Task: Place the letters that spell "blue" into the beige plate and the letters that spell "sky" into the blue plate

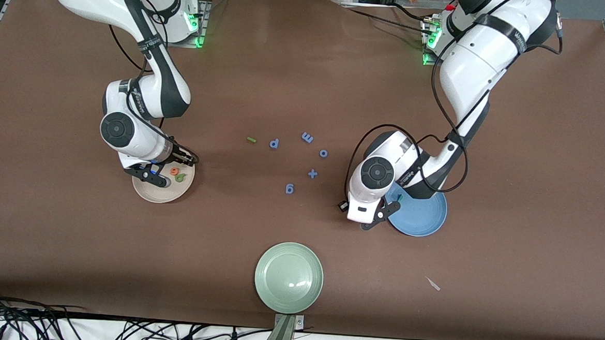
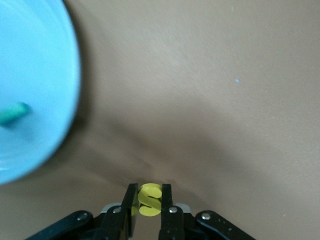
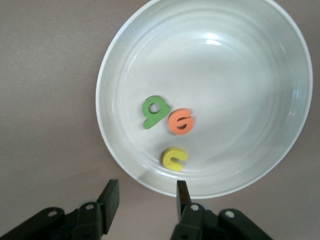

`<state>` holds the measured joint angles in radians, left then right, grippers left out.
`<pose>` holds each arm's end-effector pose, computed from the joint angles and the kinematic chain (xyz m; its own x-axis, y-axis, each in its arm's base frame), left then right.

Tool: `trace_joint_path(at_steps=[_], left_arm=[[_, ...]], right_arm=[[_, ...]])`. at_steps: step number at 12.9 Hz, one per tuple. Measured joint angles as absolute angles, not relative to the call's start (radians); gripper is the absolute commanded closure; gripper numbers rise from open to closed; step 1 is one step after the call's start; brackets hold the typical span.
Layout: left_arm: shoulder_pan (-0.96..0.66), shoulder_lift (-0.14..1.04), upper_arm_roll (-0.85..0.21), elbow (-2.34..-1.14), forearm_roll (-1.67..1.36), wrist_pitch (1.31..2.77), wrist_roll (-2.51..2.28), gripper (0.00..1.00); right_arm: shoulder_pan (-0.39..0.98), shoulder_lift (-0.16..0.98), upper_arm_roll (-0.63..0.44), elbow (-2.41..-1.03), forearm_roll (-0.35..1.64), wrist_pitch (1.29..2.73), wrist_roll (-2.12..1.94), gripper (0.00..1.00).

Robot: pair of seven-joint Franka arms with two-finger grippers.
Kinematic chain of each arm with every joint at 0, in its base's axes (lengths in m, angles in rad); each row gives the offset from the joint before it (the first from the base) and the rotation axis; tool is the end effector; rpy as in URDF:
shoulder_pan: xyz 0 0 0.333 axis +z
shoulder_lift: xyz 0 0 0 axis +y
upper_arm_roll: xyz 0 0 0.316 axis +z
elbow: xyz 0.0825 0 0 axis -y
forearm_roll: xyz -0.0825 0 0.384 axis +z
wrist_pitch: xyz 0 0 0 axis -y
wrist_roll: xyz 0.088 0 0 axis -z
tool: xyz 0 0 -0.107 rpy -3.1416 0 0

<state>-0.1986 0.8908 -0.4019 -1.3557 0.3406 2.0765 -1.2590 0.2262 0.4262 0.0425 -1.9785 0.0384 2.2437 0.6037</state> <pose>0.6396 -0.3426 0.2042 0.8236 0.5642 -0.0581 0.5594 -0.8249 -0.0808 0.5732 0.1584 0.2382 0.9214 -0.3555 -0.1569 -0.3511 -0.9347 0.0555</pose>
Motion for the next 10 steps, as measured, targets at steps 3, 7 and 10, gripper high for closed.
trace_joint_path(at_steps=[3,7,10], left_arm=[[-0.146,0.806,-0.400,-1.351,0.341,1.899,-1.036,1.00],[0.004,0.778,-0.394,-1.375,0.341,1.836,-0.653,0.23],[0.028,0.784,-0.397,-1.391,0.341,1.836,-0.595,0.00]], right_arm=[[0.232,0.428,0.132,-1.983,0.040,2.265,0.787,0.46],[0.244,0.435,0.237,-1.994,0.040,2.306,1.016,0.46],[0.284,0.461,0.264,-1.996,0.040,2.362,1.170,0.46]])
